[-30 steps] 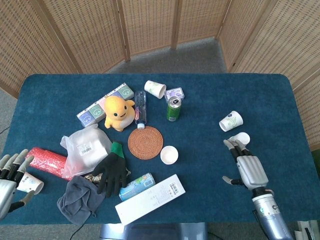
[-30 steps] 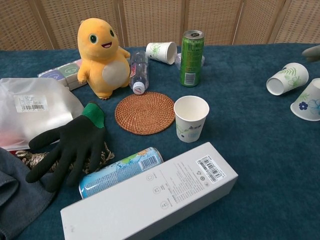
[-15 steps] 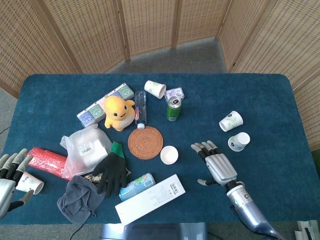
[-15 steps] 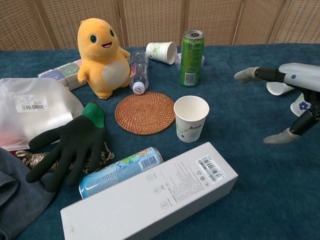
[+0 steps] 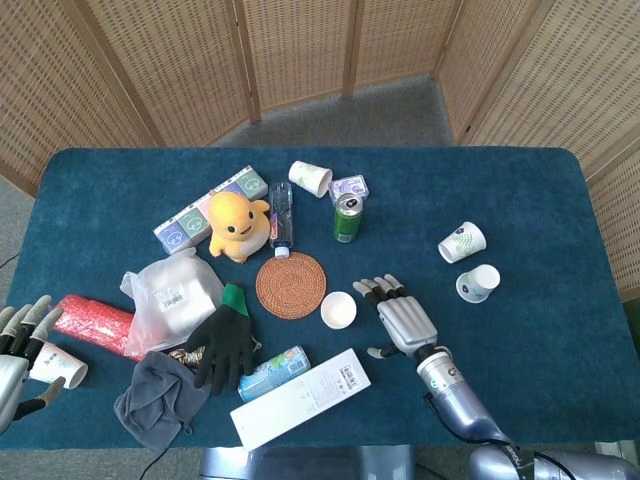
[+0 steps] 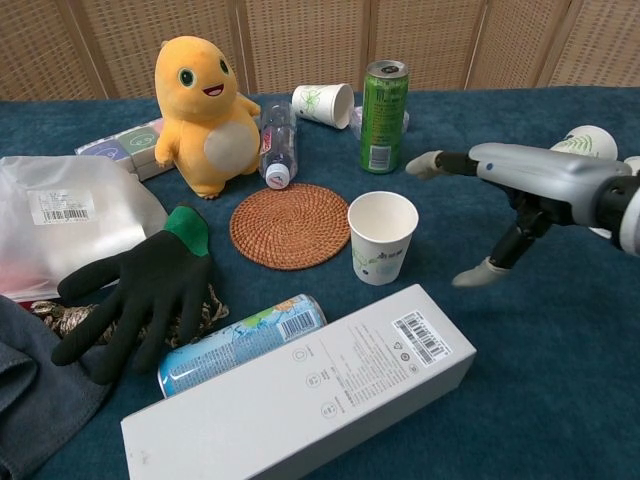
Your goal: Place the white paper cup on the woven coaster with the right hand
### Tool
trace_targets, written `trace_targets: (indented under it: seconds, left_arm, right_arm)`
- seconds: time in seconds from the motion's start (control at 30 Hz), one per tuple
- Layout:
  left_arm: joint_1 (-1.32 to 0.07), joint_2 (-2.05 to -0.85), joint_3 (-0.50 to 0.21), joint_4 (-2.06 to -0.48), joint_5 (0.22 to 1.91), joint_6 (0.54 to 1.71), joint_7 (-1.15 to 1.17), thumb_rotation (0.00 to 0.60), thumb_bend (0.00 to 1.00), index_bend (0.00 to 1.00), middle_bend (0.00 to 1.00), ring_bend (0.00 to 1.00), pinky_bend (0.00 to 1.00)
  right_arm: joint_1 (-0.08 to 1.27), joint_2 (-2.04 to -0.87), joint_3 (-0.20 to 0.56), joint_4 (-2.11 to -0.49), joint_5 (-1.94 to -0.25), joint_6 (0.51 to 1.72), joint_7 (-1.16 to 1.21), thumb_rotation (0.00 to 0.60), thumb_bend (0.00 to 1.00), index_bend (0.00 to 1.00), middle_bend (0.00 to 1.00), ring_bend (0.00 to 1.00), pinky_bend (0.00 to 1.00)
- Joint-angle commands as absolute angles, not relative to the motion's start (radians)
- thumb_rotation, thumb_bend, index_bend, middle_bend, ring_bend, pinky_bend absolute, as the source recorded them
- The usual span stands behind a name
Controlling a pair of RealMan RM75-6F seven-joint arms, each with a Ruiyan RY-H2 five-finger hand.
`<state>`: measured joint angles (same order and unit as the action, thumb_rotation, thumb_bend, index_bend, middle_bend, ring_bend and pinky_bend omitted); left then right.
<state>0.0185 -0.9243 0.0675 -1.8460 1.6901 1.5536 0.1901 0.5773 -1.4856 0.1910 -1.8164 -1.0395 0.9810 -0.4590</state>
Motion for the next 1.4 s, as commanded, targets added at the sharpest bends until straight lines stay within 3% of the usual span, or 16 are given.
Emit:
trace_targets:
  seconds: [0.03, 0.3, 0.67, 0.77, 0.9, 1.1, 1.4]
  left_arm:
    - [0.017, -0.925, 0.066, -1.845, 1.686, 1.551, 0.189, 0.600, 0.29, 0.00, 0.00, 0.00, 0.00]
    - [0.016, -0.924, 0.065, -1.844, 1.680, 1.548, 0.183, 0.600, 0.29, 0.00, 0.00, 0.00, 0.00]
    - [0.013, -0.921, 0.063, -1.843, 1.671, 1.544, 0.175, 0.600, 0.29, 0.00, 0.00, 0.00, 0.00]
    - [0.014, -0.921, 0.063, -1.843, 1.669, 1.544, 0.175, 0.600, 0.29, 0.00, 0.00, 0.00, 0.00]
    - [0.013, -0.921, 0.064, -1.845, 1.670, 1.543, 0.175, 0.600, 0.29, 0.00, 0.00, 0.00, 0.00]
    - [0.014, -0.923, 0.066, -1.846, 1.672, 1.542, 0.180, 0.600, 0.29, 0.00, 0.00, 0.00, 0.00]
    - [0.013, -0.923, 0.066, -1.847, 1.671, 1.540, 0.179, 0.600, 0.29, 0.00, 0.00, 0.00, 0.00]
  right_arm:
    - [0.602, -1.515, 0.199, -1.803, -1.016, 0.989, -0.482, 0.600, 0.07, 0.00, 0.00, 0.00, 0.00]
    - [0.658, -1.597, 0.213, -1.749, -0.962, 1.008, -0.513, 0.600, 0.07, 0.00, 0.00, 0.00, 0.03]
    - [0.661, -1.678, 0.197, -1.667, -0.991, 1.071, -0.475, 0.600, 0.14, 0.00, 0.01, 0.00, 0.16]
    - [0.652, -1.692, 0.186, -1.646, -1.026, 1.093, -0.453, 0.600, 0.15, 0.03, 0.09, 0.07, 0.20]
    - [0.638, -1.704, 0.175, -1.624, -1.072, 1.118, -0.418, 0.600, 0.19, 0.18, 0.23, 0.19, 0.27]
    - [0.619, -1.712, 0.160, -1.602, -1.111, 1.139, -0.383, 0.600, 0.22, 0.27, 0.35, 0.30, 0.31]
    - [0.605, -1.720, 0.164, -1.586, -1.138, 1.155, -0.358, 0.600, 0.26, 0.32, 0.40, 0.33, 0.33]
